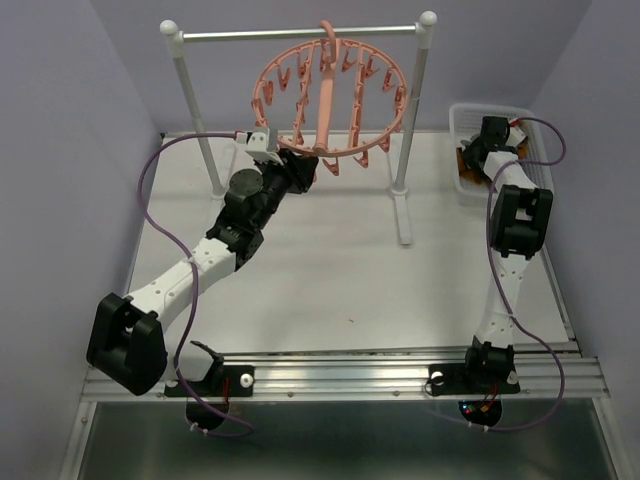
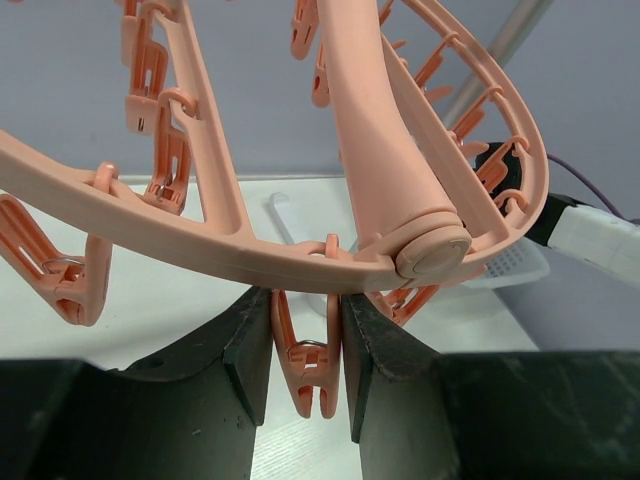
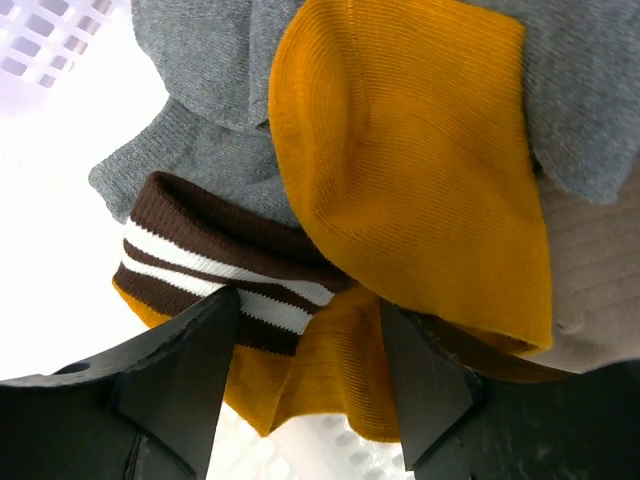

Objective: Clip the socks to the hanger
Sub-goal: Pick up the sock from the bin.

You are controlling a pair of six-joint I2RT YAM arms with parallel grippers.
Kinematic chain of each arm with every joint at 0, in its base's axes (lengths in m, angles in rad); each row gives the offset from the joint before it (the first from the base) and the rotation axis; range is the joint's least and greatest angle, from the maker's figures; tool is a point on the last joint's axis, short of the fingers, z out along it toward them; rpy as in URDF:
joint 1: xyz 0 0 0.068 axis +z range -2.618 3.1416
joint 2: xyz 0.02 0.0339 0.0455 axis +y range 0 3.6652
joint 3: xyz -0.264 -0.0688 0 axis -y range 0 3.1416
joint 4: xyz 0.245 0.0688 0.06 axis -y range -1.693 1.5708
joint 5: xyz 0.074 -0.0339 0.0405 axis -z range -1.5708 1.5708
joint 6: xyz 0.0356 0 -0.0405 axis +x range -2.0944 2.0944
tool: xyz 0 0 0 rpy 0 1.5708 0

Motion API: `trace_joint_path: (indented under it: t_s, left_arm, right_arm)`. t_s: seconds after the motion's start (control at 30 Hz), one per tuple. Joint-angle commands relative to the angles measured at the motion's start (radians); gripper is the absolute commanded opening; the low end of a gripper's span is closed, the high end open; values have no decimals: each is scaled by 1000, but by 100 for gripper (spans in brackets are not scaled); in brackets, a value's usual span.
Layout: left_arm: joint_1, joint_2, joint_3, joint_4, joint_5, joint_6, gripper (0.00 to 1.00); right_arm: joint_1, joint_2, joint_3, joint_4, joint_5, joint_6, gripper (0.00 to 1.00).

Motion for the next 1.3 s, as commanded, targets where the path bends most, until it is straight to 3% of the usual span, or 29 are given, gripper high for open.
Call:
trace_joint_path:
  t_s: [0.0, 0.13, 0.2, 0.23, 0.5, 0.53, 1.1, 1.23, 1.27]
  left_arm:
    - [-5, -1, 54, 45, -24, 18, 0]
    - [-8, 8, 62, 42, -23, 21, 0]
    - [-8, 11, 68, 42, -24, 23, 0]
    - [-10, 14, 68, 41, -24, 24, 0]
    - [-16, 19, 79, 36, -20, 24, 0]
    - [-16, 22, 80, 34, -17, 23, 0]
    - [-31, -7, 73, 14, 3, 18, 0]
    - [-35, -21, 68, 7, 3, 18, 0]
    - [-36, -23, 64, 7, 5, 20, 0]
  right_arm:
    - [-1, 20, 47, 124, -7, -20, 66]
    - [-1, 23, 21, 195, -39, -46, 65]
    - [-1, 17, -25, 267, -68, -69, 58]
    - [-1, 14, -40, 293, -80, -80, 49]
    - [-1, -86, -158, 400, -154, -196, 12]
    - [-1, -101, -169, 400, -152, -209, 1]
    - [-1, -538, -552, 427, -47, -379, 1]
    - [-1, -591, -568, 340, -37, -459, 12]
    - [-1, -595, -566, 316, -37, -477, 21]
